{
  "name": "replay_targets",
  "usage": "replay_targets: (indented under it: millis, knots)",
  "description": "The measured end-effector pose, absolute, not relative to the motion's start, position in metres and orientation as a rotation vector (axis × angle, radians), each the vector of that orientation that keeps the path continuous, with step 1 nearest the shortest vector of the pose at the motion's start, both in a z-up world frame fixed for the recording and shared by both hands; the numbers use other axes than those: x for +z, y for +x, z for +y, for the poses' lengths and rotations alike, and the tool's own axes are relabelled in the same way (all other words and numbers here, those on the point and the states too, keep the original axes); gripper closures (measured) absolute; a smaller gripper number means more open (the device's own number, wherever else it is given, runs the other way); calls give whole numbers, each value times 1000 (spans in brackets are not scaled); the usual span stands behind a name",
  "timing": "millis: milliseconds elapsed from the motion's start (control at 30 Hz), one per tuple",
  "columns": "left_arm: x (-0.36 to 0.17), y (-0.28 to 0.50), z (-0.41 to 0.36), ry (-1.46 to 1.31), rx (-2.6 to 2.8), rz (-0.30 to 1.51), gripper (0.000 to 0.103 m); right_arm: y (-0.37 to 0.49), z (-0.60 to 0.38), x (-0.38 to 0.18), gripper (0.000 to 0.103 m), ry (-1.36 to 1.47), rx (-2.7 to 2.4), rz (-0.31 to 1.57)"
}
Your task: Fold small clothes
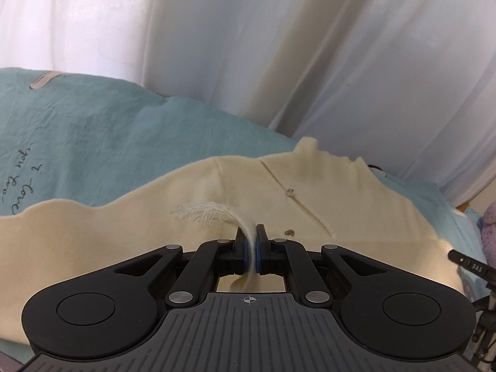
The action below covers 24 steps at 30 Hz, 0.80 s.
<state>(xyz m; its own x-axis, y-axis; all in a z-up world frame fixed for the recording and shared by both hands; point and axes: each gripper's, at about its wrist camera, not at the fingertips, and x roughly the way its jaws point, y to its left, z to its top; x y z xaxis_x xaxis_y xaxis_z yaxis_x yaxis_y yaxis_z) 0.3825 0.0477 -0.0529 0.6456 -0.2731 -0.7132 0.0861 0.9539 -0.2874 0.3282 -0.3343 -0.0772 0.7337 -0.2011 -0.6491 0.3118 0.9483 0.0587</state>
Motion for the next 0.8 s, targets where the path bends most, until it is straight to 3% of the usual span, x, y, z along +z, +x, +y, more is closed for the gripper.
replay_targets:
  millis: [100, 233, 400, 667, 800]
  knots:
    - [-60, 382, 53, -244, -197, 856, 96, 325, -332, -74, 102, 119, -318, 660]
    - [-60, 380, 57, -236, -165, 852, 93, 321, -332, -65, 102, 153, -297, 655]
    - [-51, 371, 56, -228, -182, 803, 78, 312, -299, -63, 101, 193, -109, 675]
    - [-66, 369, 71, -232, -117, 866, 68, 322, -276, -91, 101, -74, -254, 699]
    - [-63, 362, 88, -249, -61, 841, 56, 320, -275, -93, 100, -128, -257, 692]
